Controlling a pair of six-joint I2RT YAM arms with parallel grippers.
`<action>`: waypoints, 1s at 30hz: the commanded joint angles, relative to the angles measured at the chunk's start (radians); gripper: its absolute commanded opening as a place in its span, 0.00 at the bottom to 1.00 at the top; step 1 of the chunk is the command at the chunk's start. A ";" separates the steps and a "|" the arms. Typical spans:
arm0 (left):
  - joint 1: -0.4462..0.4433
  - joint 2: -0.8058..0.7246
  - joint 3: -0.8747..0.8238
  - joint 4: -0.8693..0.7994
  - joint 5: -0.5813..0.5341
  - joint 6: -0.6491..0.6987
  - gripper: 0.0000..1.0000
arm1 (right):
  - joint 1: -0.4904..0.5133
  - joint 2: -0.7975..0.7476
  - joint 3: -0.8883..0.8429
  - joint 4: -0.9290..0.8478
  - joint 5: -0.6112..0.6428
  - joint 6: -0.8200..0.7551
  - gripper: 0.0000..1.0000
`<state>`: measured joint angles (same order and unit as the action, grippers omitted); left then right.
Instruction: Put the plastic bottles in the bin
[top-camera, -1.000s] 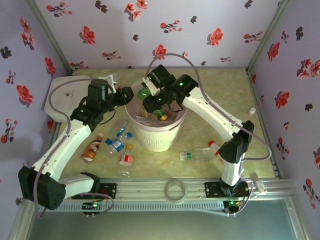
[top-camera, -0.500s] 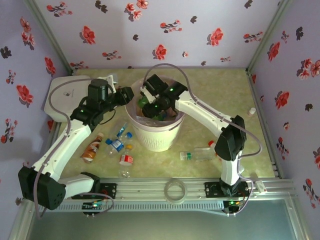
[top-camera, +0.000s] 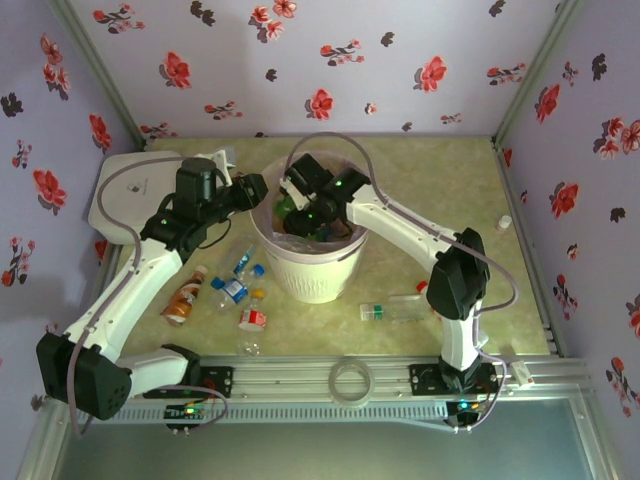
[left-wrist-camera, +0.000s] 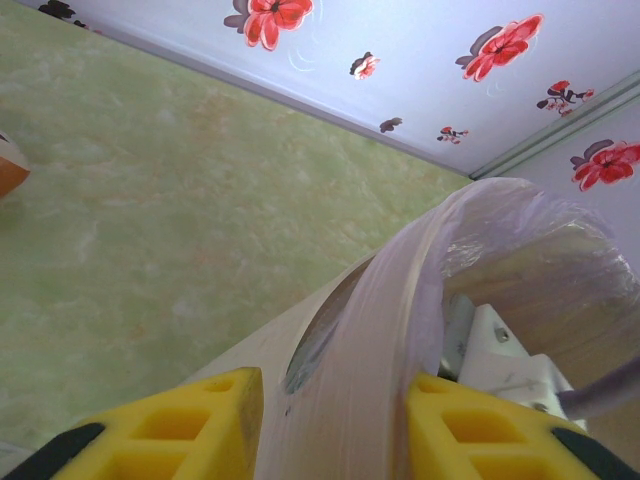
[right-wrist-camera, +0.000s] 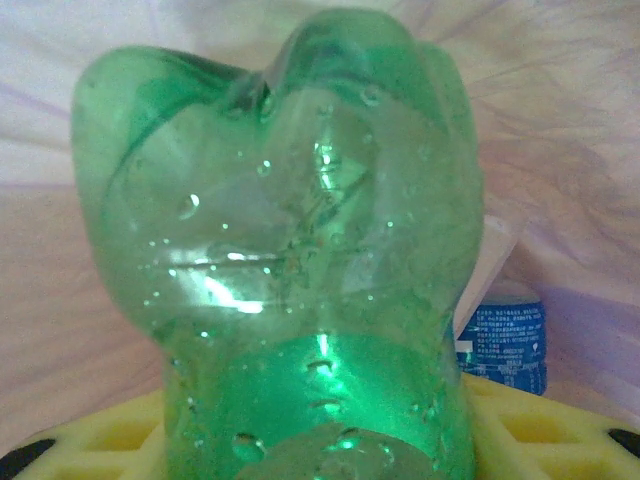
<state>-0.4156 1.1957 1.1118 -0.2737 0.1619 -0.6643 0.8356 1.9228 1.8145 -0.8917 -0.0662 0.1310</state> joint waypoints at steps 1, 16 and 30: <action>0.006 0.014 0.016 -0.048 -0.005 0.011 0.39 | -0.011 0.025 -0.024 0.011 0.005 0.000 0.56; 0.005 0.014 0.015 -0.050 -0.009 0.018 0.39 | -0.012 -0.107 0.035 -0.028 -0.013 -0.016 0.74; 0.006 0.024 0.026 -0.056 -0.015 0.020 0.39 | -0.010 -0.269 0.132 -0.145 0.035 -0.033 0.84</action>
<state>-0.4156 1.1995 1.1191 -0.2852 0.1612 -0.6640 0.8284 1.7294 1.9091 -0.9775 -0.0639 0.1116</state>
